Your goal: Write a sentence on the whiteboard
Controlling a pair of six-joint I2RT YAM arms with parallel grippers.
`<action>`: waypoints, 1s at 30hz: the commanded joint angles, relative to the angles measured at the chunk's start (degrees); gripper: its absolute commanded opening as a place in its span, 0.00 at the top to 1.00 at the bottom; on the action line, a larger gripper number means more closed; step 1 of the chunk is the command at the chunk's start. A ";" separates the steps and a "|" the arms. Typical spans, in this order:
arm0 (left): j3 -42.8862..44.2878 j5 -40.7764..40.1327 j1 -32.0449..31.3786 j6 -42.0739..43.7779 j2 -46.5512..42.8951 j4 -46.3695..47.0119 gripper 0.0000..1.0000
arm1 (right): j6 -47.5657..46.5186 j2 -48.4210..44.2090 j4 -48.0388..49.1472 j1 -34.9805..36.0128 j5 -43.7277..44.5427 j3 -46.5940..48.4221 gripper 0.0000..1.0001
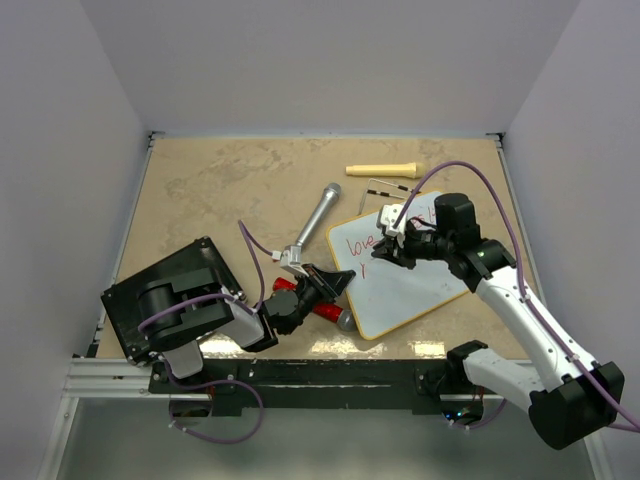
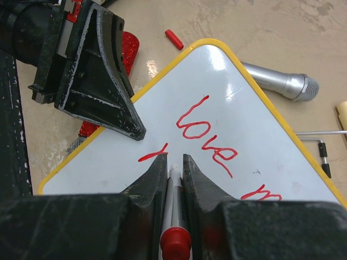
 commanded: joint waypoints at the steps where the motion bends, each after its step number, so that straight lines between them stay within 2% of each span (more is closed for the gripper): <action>1: -0.89 -1.06 -0.09 6.10 0.25 3.00 1.00 | 0.76 -1.29 1.84 -0.42 -0.54 -0.42 1.00; 30: -0.27 -0.62 -0.09 6.27 0.77 3.08 1.00 | 3.75 1.08 6.58 0.19 1.31 -2.53 1.00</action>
